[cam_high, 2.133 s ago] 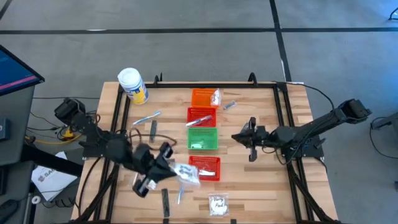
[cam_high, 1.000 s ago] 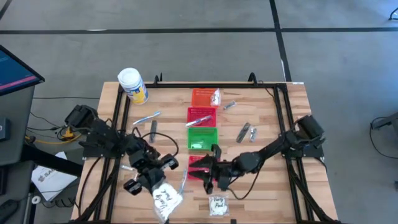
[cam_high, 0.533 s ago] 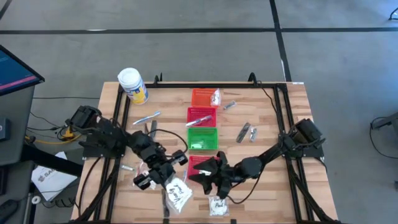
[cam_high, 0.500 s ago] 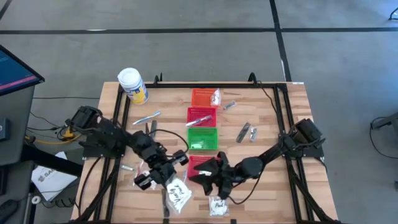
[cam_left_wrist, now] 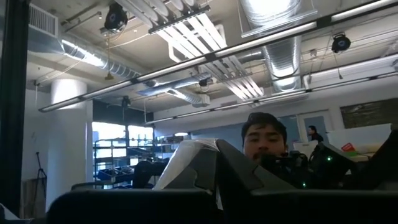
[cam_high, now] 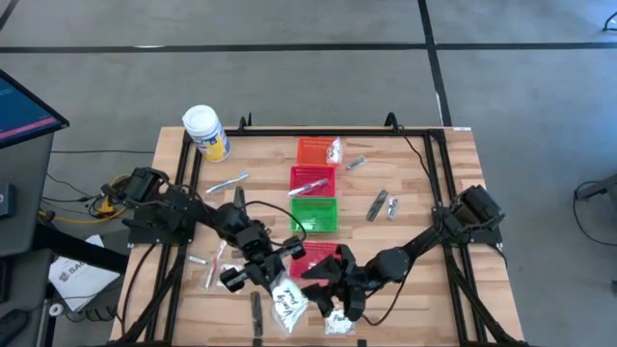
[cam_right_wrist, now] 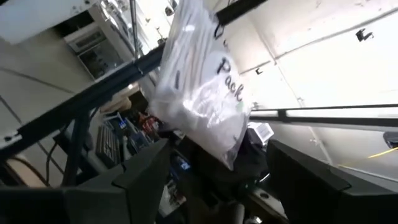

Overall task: Pick & Place Travel size toiletries
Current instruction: Put the transparent cotton pack into the orange basket

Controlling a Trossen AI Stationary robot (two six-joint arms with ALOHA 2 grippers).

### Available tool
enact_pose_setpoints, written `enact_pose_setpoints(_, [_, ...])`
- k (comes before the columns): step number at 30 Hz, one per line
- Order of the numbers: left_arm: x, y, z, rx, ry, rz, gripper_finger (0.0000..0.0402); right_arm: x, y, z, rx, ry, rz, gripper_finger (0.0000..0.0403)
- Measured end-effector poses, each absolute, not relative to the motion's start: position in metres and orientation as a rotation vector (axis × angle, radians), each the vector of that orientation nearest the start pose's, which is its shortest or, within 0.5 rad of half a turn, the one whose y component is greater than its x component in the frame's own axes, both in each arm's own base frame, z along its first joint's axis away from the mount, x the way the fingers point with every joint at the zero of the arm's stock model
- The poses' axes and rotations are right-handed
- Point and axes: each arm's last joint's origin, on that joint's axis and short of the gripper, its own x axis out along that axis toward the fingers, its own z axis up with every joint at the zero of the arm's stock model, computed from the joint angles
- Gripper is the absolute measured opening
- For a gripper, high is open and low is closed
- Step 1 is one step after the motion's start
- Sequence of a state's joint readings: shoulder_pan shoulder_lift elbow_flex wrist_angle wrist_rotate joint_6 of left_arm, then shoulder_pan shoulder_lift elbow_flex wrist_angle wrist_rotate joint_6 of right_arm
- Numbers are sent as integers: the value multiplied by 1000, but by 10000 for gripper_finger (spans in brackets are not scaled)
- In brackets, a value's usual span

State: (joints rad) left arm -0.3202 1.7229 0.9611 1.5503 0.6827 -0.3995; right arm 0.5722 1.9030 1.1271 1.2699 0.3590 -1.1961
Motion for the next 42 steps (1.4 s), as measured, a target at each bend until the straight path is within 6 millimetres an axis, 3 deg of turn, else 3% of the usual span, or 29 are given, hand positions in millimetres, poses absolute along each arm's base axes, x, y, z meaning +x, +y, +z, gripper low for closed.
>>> enact_pose_setpoints(14, [320, -123, 302, -193, -603, -1077, 0, 350, 213, 281, -857, -530, -76, 252])
enact_pose_setpoints(18, [320, -123, 302, -194, -601, -1077, 0, 351, 212, 280, -826, -524, -66, 211])
enact_pose_setpoints(26, [323, -120, 301, -209, -579, -1046, 0, 352, 213, 277, -841, -496, -47, 67])
enact_pose_setpoints(30, [327, -116, 300, -220, -558, -1016, 0, 353, 214, 276, -849, -479, -45, 16])
enact_pose_setpoints(42, [328, -112, 299, -222, -545, -1024, 30, 345, 221, 276, -848, -406, -151, 9])
